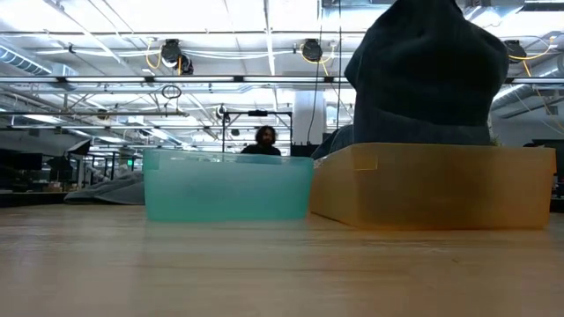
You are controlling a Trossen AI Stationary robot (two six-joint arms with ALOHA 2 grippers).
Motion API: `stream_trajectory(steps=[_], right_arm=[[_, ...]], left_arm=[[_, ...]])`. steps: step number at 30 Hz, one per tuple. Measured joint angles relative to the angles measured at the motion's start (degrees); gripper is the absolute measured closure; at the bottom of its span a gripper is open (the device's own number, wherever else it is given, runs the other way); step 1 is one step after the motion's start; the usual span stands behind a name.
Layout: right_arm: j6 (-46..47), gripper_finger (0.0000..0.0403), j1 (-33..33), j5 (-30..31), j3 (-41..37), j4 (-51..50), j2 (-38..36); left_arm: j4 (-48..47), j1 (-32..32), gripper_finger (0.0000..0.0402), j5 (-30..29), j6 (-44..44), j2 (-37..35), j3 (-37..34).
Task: Pick & Place hat
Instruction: Put the blue cap into the orange bin
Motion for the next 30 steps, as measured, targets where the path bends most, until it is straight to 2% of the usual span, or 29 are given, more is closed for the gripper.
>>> stream_trajectory(steps=[4, 8, 15, 17, 20, 23, 26, 30], right_arm=[[-0.10, 0.0389, -0.04, 0.00, 0.00, 0.21, 0.00], [0.01, 0.0389, -0.04, 0.00, 0.00, 0.32, 0.00], [0.45, 0.0389, -0.08, 0.00, 0.00, 0.43, 0.00], [-0.01, 0.0389, -0.11, 0.01, 0.00, 0.49, -0.02], [-0.01, 0.0389, -0.11, 0.11, 0.00, 0.67, -0.02], [-0.01, 0.0389, -0.11, 0.17, 0.00, 0.65, -0.02], [0.67, 0.0389, -0.11, 0.17, 0.00, 0.65, -0.02], [0.75, 0.0389, -0.19, 0.20, 0.00, 0.63, -0.02]], left_arm=[[1.89, 0.28, 0.0002, 1.15, 1.30, 0.04, -0.02], [-0.19, 0.93, 0.0002, 9.43, 18.01, 0.05, -0.02], [-2.56, 6.71, 0.0002, 16.92, 19.79, -0.99, -0.67], [0.47, 9.02, 0.0002, 20.13, 21.27, -2.50, -2.90], [9.01, 10.95, 0.0002, 23.60, 25.41, -6.94, -10.83], [20.03, 12.90, 0.0002, 26.66, 28.89, -12.16, -22.59], [31.48, 15.38, 0.0002, 28.11, 27.62, -18.15, -35.46], [41.78, 17.72, 0.0002, 30.90, 23.68, -26.78, -50.69]])
